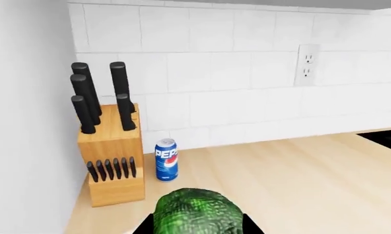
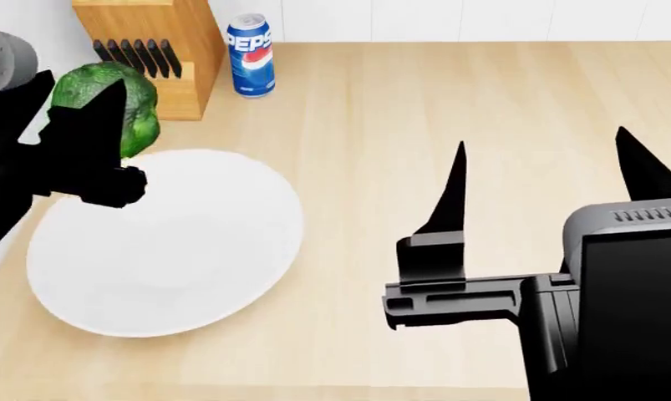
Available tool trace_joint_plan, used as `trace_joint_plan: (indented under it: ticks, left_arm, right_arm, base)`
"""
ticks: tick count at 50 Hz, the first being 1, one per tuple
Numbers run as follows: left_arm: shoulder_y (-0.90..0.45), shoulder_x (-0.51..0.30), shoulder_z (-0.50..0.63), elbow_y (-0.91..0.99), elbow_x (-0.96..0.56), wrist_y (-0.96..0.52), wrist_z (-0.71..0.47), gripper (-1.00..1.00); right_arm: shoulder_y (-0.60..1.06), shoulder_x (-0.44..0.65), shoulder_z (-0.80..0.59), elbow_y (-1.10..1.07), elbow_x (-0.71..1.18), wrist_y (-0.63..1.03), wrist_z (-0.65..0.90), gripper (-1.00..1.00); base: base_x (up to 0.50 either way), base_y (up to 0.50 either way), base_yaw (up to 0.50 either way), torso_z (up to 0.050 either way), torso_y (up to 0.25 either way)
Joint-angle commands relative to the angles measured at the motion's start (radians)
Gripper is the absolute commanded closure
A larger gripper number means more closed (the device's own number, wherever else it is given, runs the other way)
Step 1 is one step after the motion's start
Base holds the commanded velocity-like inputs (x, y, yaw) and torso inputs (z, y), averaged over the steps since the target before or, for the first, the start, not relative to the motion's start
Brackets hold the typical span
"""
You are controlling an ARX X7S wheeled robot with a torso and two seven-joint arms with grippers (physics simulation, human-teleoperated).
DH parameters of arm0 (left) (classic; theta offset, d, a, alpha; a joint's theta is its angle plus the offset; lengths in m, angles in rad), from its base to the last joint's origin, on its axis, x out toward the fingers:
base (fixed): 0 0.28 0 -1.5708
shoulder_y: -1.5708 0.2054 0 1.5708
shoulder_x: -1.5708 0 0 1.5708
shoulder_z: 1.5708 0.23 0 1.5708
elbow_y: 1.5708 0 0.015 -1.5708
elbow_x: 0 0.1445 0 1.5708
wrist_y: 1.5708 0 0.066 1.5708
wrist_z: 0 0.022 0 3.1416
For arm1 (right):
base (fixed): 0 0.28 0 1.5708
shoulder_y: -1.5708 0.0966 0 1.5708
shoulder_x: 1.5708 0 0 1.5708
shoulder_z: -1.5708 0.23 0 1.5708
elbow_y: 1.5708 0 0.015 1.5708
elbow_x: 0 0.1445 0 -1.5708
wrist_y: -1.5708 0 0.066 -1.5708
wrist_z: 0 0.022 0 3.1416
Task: Pick the broccoli from the counter and place it in the microwave.
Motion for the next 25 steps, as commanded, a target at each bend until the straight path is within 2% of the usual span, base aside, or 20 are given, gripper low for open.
trace_joint_plan:
  ticks: [1,10,16,25]
  left_arm:
    - [0.113,-0.134,-0.03,0.2,0.026,0.135,-0.054,1.0]
    - [0.13,-0.159,-0.032,0.233,0.014,0.146,-0.065,1.0]
    - [0.144,-0.169,-0.044,0.25,0.014,0.175,-0.081,1.0]
    - [0.154,-0.168,-0.036,0.253,0.034,0.17,-0.088,1.0]
  right_arm:
    - [-0.038,-0.028,-0.039,0.019,-0.089,-0.034,-0.034,-1.0]
    - [-0.042,-0.027,-0.026,-0.001,-0.05,-0.034,-0.007,-1.0]
    - [-0.038,-0.019,-0.036,-0.007,-0.042,-0.019,0.007,-1.0]
    - [-0.034,-0.011,-0.037,-0.008,-0.033,-0.019,0.012,-1.0]
  base:
    - [0.0,0.0,0.0,0.0,0.25]
    - [0.0,0.0,0.0,0.0,0.25]
    - [-0.04,0.0,0.0,0.0,0.0]
    - [-0.5,0.01,0.0,0.0,0.0]
